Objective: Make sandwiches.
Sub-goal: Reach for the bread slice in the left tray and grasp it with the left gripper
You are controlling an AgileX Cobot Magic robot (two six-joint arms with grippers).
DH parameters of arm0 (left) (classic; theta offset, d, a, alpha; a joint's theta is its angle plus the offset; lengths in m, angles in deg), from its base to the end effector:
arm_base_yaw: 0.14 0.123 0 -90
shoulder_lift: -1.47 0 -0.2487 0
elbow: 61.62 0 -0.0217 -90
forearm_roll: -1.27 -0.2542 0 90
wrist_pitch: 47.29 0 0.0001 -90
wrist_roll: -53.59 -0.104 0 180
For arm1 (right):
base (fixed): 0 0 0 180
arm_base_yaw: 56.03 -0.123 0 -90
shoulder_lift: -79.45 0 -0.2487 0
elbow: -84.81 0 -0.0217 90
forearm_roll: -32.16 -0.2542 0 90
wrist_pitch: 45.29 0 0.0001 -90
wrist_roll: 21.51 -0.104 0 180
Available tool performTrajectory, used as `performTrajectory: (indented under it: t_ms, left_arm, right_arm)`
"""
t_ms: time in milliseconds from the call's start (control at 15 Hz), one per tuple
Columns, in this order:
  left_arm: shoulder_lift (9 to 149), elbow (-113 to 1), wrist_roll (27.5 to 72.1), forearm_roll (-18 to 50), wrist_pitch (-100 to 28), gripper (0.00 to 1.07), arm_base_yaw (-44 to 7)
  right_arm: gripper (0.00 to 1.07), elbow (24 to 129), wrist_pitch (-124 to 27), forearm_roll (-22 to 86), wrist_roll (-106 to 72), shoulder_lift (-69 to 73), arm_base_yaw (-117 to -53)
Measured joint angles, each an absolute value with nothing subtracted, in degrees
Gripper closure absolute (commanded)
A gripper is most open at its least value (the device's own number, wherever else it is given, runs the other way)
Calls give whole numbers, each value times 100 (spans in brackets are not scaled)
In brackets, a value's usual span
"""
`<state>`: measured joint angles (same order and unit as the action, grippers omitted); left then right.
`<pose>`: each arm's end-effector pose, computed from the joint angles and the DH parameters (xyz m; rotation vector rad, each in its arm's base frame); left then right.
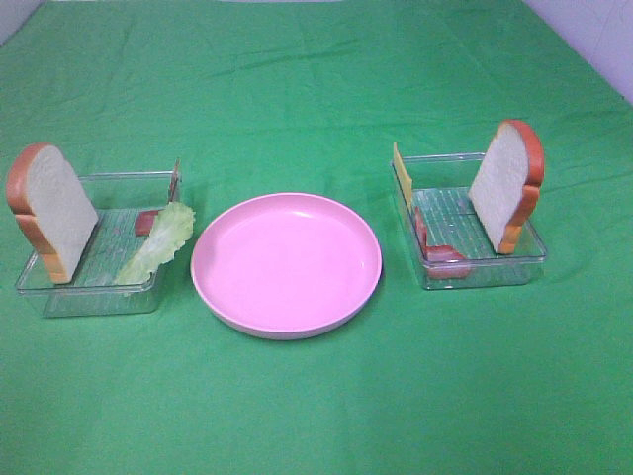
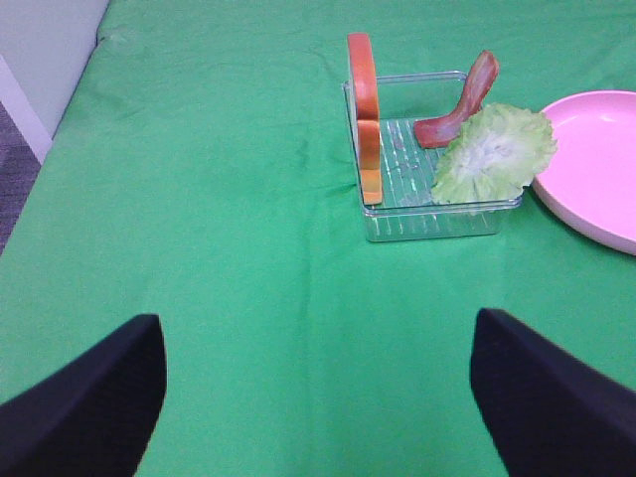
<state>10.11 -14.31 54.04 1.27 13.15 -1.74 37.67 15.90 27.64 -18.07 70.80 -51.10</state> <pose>0.0457 -0.0013 0.2744 0.0204 2.0314 -0.0225 0.0451 0.0033 0.2742 0.0221 2.0390 0.0028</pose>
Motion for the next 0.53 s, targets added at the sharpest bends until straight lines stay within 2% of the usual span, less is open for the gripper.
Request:
performTrajectory:
  t_ms: [533]
  left_arm:
    - [1011,-1431,5404,127,1315,27,-174]
  right_arm:
    - [30,3767,1590,2764,-1807,7080,-5110]
